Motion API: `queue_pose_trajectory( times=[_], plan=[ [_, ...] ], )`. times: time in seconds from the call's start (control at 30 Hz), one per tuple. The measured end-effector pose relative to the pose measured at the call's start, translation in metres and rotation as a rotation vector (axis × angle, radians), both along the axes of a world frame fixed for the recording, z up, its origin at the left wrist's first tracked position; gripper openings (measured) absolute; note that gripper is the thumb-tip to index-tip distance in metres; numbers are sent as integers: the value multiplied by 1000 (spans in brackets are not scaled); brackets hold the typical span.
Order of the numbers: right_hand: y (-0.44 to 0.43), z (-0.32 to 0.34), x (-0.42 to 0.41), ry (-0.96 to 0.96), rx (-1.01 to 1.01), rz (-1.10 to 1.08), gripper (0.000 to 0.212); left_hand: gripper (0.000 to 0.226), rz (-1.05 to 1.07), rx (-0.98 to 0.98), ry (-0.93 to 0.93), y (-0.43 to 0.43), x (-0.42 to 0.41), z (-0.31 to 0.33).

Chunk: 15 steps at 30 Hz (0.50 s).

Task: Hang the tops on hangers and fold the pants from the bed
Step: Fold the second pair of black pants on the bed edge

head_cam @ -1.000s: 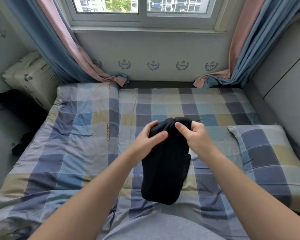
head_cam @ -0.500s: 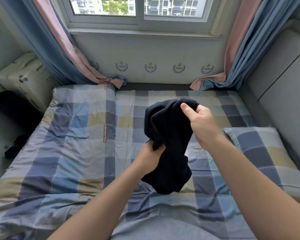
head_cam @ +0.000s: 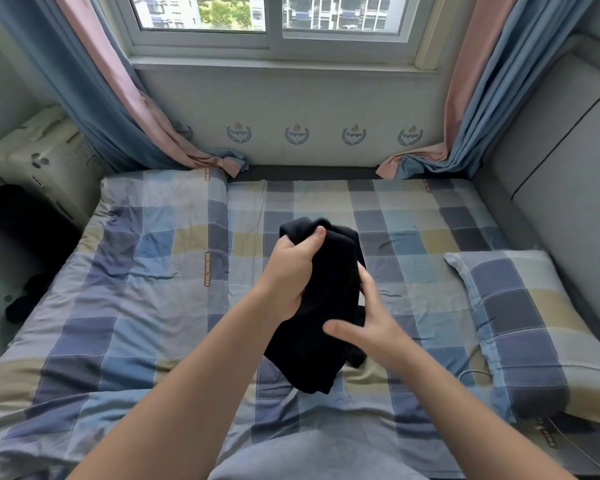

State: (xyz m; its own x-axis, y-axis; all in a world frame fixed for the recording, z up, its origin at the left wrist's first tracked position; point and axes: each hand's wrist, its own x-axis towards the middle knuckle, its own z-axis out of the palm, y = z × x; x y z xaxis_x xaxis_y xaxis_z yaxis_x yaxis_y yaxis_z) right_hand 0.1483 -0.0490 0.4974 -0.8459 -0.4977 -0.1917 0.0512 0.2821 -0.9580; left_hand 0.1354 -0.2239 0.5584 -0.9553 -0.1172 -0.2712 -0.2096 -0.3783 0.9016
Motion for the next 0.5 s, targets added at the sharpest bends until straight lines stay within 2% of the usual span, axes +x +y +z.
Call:
queue_pose_trajectory(
  times=[0.07,0.17,0.23,0.33,0.37,0.43,0.5],
  plan=[
    [-8,-13,5,63,13,-40,114,10,15,77,-12,3,-2,6],
    [-14,-28,4,97,115,-103,98,13,59,185,-43,5,-5,14],
    [-11,-40,1,70,134,-130,72,17,84,225,-74,6,-7,20],
    [-2,-48,-11,50,233,-216,13,30,123,259,-127,6,-10,26],
    [2,-46,-16,29,259,-244,9,31,142,278,-133,5,-11,26],
    [11,-38,-25,3,243,-287,20,26,167,318,-106,-2,-12,23],
    [18,-26,-32,18,197,-290,24,24,141,260,-57,-11,-11,13]
  ],
)
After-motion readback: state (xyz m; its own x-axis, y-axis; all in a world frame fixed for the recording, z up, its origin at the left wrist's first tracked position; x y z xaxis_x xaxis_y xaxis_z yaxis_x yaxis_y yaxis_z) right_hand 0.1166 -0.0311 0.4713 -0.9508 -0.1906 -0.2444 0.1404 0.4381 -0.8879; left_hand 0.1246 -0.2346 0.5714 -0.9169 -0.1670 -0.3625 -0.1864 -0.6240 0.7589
